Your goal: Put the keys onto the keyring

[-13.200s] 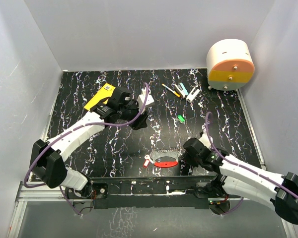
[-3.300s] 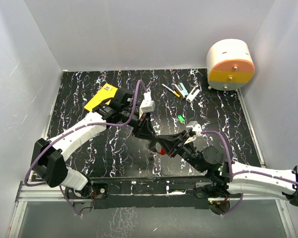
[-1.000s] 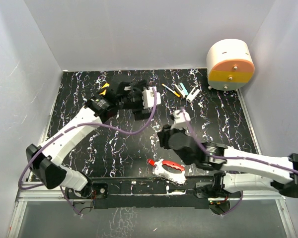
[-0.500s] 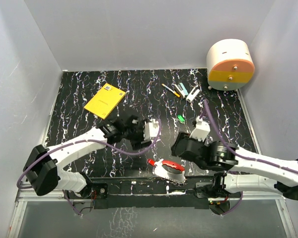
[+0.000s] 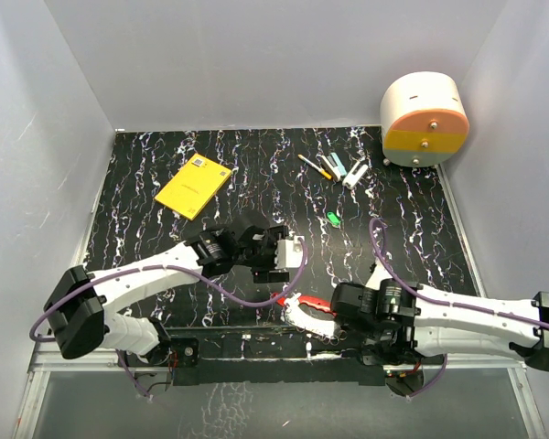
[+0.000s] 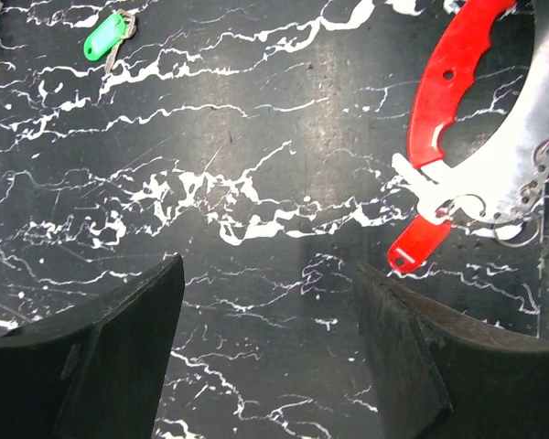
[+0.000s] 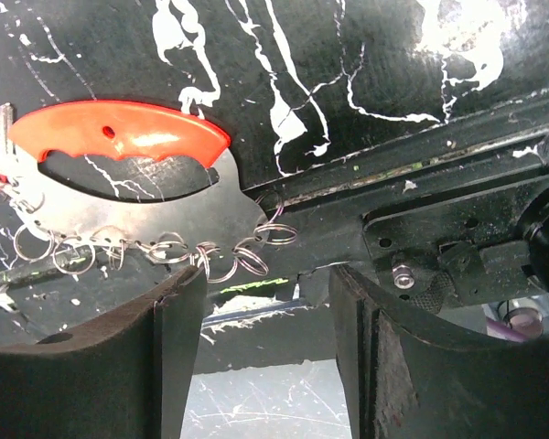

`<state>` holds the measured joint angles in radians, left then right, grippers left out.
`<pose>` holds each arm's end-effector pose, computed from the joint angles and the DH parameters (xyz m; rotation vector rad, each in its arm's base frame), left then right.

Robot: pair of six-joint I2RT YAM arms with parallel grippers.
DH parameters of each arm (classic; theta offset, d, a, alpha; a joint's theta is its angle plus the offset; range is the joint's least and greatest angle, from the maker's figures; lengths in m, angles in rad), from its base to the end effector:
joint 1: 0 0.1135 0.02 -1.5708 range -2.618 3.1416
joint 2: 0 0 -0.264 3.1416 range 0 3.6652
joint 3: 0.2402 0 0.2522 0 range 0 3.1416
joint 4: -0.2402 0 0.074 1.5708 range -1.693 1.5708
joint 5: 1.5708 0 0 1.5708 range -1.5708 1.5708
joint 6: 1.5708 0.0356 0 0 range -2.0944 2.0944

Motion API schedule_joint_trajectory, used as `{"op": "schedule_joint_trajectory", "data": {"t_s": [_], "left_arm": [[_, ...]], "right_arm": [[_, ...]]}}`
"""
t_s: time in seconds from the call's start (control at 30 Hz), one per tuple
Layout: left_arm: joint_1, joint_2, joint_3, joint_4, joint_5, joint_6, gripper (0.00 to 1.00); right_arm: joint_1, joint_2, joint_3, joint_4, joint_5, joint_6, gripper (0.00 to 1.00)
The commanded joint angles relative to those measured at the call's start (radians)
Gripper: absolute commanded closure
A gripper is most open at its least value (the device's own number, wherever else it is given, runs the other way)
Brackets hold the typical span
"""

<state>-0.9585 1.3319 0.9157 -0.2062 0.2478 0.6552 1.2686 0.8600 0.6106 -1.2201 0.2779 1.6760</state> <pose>0.1618 -0.2456 0.2626 1.6870 1.4213 -0.4417 0.0423 0.1030 0.2036 0.5971 2.7904 0.1047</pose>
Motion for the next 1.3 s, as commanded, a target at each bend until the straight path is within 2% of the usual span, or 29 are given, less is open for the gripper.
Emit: {"op": "schedule_joint_trajectory", "data": {"t_s": [0.0, 0.3, 0.47, 0.63, 0.83, 1.03, 1.1, 1.27], "left_arm": [[0.001, -0.070, -0.005, -0.049, -0.045, 0.058, 0.27], [0.001, -0.151, -0.020, -0.095, -0.051, 0.064, 0.27], [0.000, -0.186, -0.044, -0.095, -0.051, 0.083, 0.27], [0.000, -0.197, -0.065, -0.068, -0.056, 0.085, 0.26], [0.000, -0.204, -0.076, -0.059, -0.072, 0.077, 0.26], [0.001, -0.218, -0.110, -0.046, -0.094, 0.098, 0.26], [0.001, -0.219, -0.117, -0.031, -0.101, 0.098, 0.26], [0.000, -0.209, -0.121, -0.026, -0.122, 0.101, 0.26]], "right_arm": [[0.000, 0.061, 0.019, -0.002, -0.018, 0.110, 0.40], [0.001, 0.294, 0.058, 0.067, -0.046, 0.146, 0.35], [0.001, 0.336, 0.070, 0.109, -0.007, 0.163, 0.39], [0.000, 0.319, 0.002, 0.190, -0.037, 0.173, 0.41], [0.001, 0.297, -0.050, 0.232, -0.029, 0.183, 0.55], [0.001, 0.333, -0.041, 0.244, -0.020, 0.171, 0.85], [0.000, 0.353, -0.037, 0.264, -0.011, 0.163, 0.92], [0.000, 0.433, 0.079, 0.263, 0.093, 0.119, 0.92]]}}
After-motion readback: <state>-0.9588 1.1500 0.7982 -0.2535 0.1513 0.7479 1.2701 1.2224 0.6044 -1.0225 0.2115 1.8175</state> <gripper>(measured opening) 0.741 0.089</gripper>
